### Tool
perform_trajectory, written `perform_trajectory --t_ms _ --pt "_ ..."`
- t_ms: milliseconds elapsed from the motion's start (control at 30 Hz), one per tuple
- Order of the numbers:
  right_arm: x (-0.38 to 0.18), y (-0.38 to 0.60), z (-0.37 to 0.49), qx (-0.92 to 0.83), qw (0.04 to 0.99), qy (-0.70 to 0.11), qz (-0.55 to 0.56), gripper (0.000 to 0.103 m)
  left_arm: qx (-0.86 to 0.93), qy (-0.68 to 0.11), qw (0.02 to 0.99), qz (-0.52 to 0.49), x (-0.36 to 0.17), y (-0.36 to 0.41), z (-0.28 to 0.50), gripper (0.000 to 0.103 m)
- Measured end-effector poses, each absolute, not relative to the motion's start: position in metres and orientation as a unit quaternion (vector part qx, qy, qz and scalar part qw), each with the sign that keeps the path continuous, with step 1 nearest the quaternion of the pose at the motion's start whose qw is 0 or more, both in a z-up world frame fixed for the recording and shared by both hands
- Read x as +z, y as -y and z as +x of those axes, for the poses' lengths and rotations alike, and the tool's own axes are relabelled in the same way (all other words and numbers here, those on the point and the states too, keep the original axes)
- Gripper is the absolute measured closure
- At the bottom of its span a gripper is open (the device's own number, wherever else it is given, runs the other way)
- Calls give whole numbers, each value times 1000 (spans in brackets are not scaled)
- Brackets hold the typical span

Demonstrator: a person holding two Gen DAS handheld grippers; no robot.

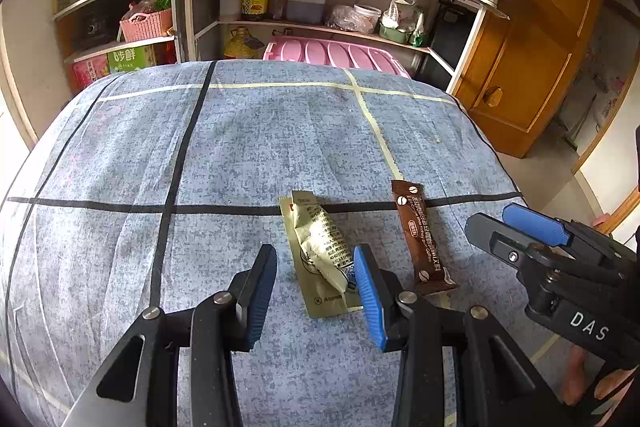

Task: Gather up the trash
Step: 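Grasp the brown coffee bar wrapper with the right tool while the left tool grasps the khaki wrapper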

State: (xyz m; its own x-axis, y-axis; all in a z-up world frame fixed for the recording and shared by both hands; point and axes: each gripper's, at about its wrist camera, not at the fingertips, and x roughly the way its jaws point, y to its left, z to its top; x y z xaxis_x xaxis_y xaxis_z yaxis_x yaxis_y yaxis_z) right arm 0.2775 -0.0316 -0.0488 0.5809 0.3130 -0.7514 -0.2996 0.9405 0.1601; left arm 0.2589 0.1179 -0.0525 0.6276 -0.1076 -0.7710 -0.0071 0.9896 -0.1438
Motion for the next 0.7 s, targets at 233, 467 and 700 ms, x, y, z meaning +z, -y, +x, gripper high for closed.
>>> perform_trajectory --t_ms 233,467,700 --pt "-52 18 279 181 885 -429 2 46 -28 -426 901 -78 -52 -129 257 87" --pt "-58 4 283 189 881 -435 -2 46 -7 -415 905 -97 -49 -150 247 93" --pt "-64 -8 282 186 880 -438 -15 58 -8 -413 904 -112 -51 -158 244 93"
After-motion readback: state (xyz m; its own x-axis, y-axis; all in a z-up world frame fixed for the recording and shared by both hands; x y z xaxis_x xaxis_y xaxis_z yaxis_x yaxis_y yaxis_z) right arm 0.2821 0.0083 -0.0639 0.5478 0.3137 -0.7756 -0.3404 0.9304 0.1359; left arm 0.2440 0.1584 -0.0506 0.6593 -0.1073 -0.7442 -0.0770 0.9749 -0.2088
